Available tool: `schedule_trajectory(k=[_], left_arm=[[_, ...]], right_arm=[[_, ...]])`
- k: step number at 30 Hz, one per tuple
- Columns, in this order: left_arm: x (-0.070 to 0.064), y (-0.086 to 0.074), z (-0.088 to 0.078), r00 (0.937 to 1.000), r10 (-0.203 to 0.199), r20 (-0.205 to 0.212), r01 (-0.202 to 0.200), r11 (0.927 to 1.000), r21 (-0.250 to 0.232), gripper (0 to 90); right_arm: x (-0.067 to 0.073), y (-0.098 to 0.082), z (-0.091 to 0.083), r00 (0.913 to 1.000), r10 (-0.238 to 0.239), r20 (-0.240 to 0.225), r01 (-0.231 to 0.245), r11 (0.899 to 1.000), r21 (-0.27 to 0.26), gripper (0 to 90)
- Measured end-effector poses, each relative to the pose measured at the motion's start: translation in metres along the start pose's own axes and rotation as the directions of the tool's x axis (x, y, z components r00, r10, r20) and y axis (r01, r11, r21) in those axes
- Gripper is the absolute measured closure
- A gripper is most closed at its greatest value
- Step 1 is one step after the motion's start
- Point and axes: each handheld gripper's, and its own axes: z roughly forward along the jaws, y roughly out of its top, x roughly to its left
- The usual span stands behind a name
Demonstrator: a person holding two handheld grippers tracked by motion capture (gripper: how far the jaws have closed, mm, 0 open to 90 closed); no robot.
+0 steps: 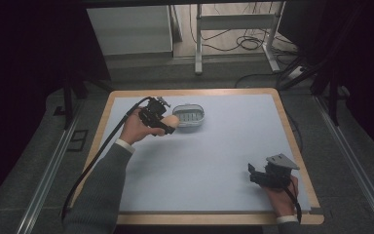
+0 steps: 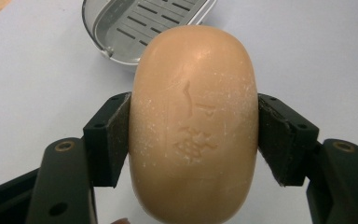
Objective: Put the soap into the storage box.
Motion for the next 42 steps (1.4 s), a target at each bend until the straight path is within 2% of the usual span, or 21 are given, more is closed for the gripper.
schedule_trajectory(k=[19, 24, 42], left_arm=[[0.002, 0.017, 0.008, 0.9999, 0.013, 0.004, -0.013, 0.9999, 0.008, 32.5], [0.003, 0.023, 0.011, 0.9998, 0.019, 0.0, -0.019, 0.9996, 0.023, 32.5], [0.009, 0.04, 0.028, 0.9998, 0.007, 0.021, -0.007, 0.9998, 0.017, 32.5]], right_arm=[[-0.001, 0.0, 0.0, 1.0, 0.003, -0.003, -0.003, 1.0, 0.0, 8.4], [-0.001, 0.0, 0.0, 1.0, 0.004, -0.003, -0.004, 1.0, -0.001, 8.4], [0.0, 0.0, 0.0, 1.0, 0.001, 0.0, -0.001, 1.0, 0.0, 8.4]])
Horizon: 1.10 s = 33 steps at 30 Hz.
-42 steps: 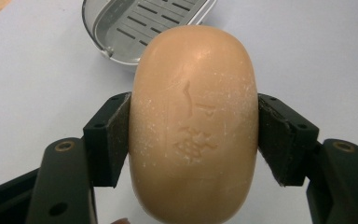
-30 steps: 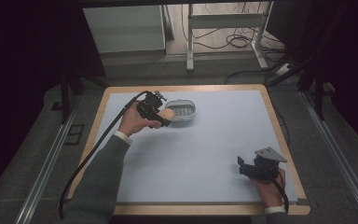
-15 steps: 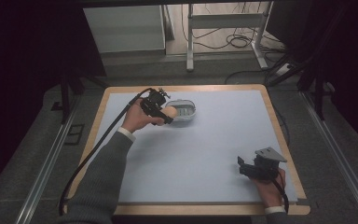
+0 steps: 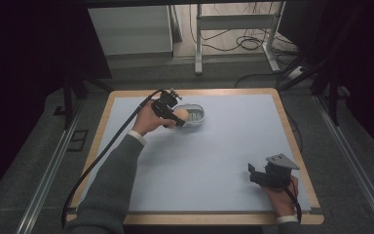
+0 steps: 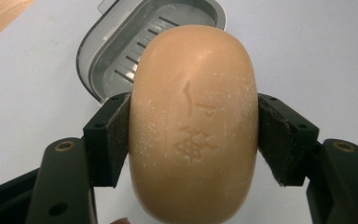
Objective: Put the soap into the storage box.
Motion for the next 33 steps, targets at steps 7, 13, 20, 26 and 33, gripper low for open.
schedule_trajectory(k=[7, 13, 20, 26, 33], left_arm=[[0.004, 0.005, 0.007, 1.0, -0.003, 0.006, 0.003, 1.0, 0.004, 32.4], [0.005, 0.01, 0.011, 0.9999, -0.01, 0.013, 0.01, 0.9999, 0.001, 32.5], [0.007, 0.016, 0.014, 1.0, 0.004, 0.007, -0.004, 0.9999, 0.013, 32.4], [0.009, 0.021, 0.02, 0.9995, 0.002, 0.032, -0.003, 0.9999, 0.014, 32.4], [0.013, 0.025, 0.027, 0.9997, 0.012, 0.023, -0.013, 0.9997, 0.019, 32.5]], right_arm=[[0.0, 0.0, 0.0, 1.0, -0.003, 0.0, 0.003, 1.0, 0.0, 8.4], [0.001, 0.0, 0.0, 0.9999, -0.011, 0.001, 0.011, 1.0, 0.003, 8.4], [0.0, 0.0, 0.0, 1.0, -0.007, -0.001, 0.007, 1.0, 0.002, 8.4], [0.0, 0.0, 0.0, 1.0, -0.008, 0.0, 0.008, 1.0, 0.003, 8.4], [0.0, 0.0, 0.0, 1.0, -0.007, -0.001, 0.007, 1.0, 0.002, 8.4]])
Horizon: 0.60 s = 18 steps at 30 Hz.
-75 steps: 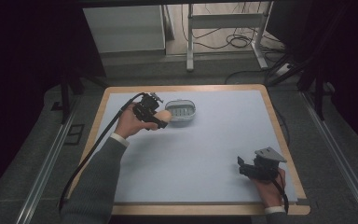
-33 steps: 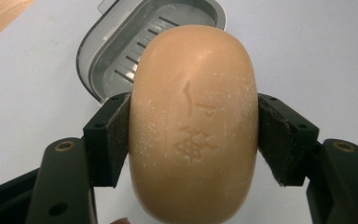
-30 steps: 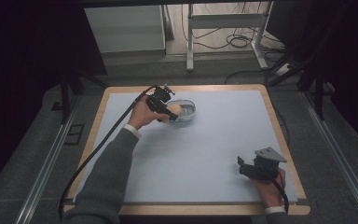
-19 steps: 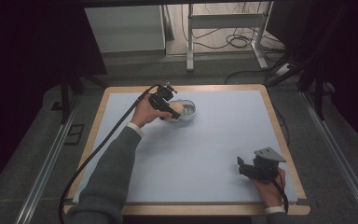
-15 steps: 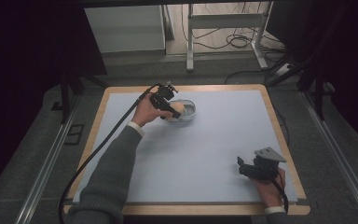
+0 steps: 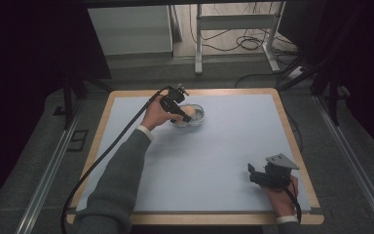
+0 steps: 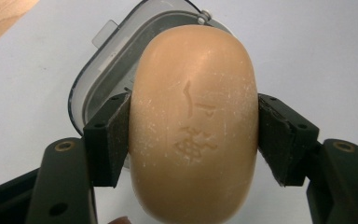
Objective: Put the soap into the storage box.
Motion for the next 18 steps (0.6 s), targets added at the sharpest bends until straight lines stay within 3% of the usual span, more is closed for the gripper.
schedule_trajectory(k=[6, 18], left_arm=[[0.002, 0.005, 0.006, 0.9996, 0.03, -0.003, -0.03, 0.9995, 0.012, 32.4], [0.005, 0.014, 0.019, 0.9996, 0.027, 0.002, -0.027, 0.9995, 0.018, 32.4]], right_arm=[[0.0, 0.0, 0.0, 1.0, 0.002, -0.001, -0.002, 1.0, 0.001, 8.4], [0.0, 0.0, 0.0, 1.0, 0.001, 0.0, -0.001, 1.0, 0.0, 8.4]])
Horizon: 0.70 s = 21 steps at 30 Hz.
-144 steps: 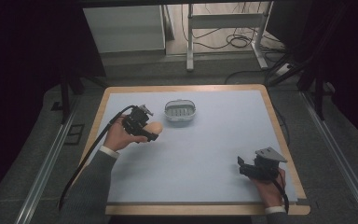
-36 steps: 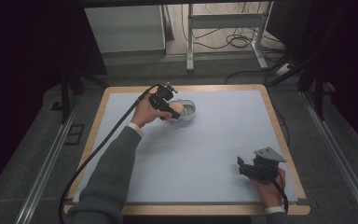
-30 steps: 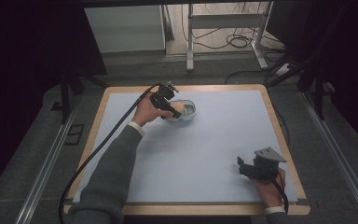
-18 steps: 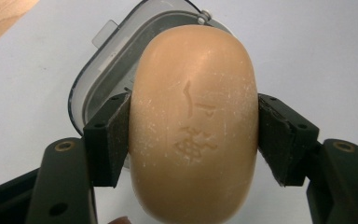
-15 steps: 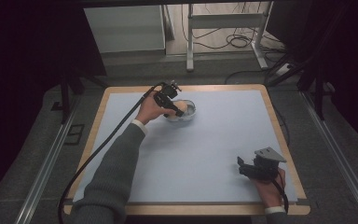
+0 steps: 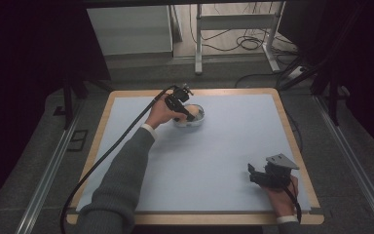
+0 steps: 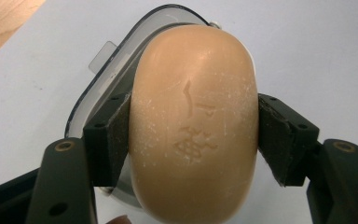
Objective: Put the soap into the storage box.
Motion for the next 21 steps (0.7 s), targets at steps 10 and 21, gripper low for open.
schedule_trajectory(k=[10, 21], left_arm=[[0.007, 0.007, 0.01, 0.9999, 0.008, 0.011, -0.008, 0.9998, 0.016, 32.4], [0.002, 0.006, 0.011, 0.9993, -0.005, 0.038, 0.005, 1.0, -0.007, 28.4]], right_arm=[[0.0, 0.0, 0.0, 1.0, 0.006, -0.003, -0.006, 1.0, 0.001, 8.4], [0.0, 0.0, 0.0, 1.0, 0.005, -0.002, -0.005, 1.0, 0.0, 8.4]])
